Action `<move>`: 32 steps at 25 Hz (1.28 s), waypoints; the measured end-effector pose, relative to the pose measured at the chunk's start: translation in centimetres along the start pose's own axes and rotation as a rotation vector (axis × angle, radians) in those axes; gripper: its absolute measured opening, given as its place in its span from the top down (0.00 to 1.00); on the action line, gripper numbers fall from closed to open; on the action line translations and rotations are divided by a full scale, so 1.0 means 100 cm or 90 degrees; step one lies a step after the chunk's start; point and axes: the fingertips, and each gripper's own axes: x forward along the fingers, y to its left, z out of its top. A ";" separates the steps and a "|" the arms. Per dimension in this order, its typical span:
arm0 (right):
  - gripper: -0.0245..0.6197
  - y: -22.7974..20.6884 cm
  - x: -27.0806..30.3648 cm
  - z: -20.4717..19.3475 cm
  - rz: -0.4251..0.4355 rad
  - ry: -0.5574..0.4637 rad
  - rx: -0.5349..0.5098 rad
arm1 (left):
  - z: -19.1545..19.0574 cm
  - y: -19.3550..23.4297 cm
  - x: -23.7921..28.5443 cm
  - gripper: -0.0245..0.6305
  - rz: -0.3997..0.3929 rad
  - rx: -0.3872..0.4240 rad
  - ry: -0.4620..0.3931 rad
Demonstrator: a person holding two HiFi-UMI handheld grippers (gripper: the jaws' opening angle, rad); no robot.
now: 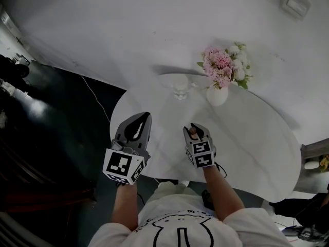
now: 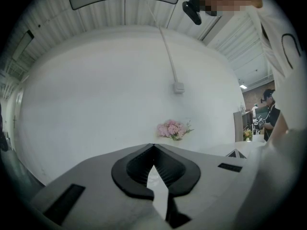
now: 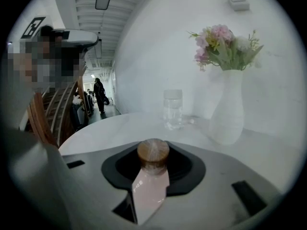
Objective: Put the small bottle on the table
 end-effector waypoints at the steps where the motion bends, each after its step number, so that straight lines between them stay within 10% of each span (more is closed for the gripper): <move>1: 0.78 0.000 0.000 0.000 -0.002 -0.001 -0.001 | 0.000 0.001 -0.001 0.96 0.002 0.000 -0.001; 9: 0.77 0.002 0.000 -0.002 -0.009 -0.001 0.013 | 0.005 0.003 -0.010 0.96 0.007 0.005 -0.008; 12: 0.54 0.000 -0.003 -0.005 -0.015 0.004 0.057 | 0.009 0.001 -0.013 0.96 0.003 0.008 -0.013; 29: 0.54 0.023 -0.084 0.021 -0.090 -0.090 0.120 | 0.020 -0.020 -0.049 0.96 -0.107 0.000 -0.036; 32: 0.73 0.040 -0.109 0.033 -0.101 -0.119 0.121 | 0.025 -0.020 -0.061 0.96 -0.131 -0.009 -0.046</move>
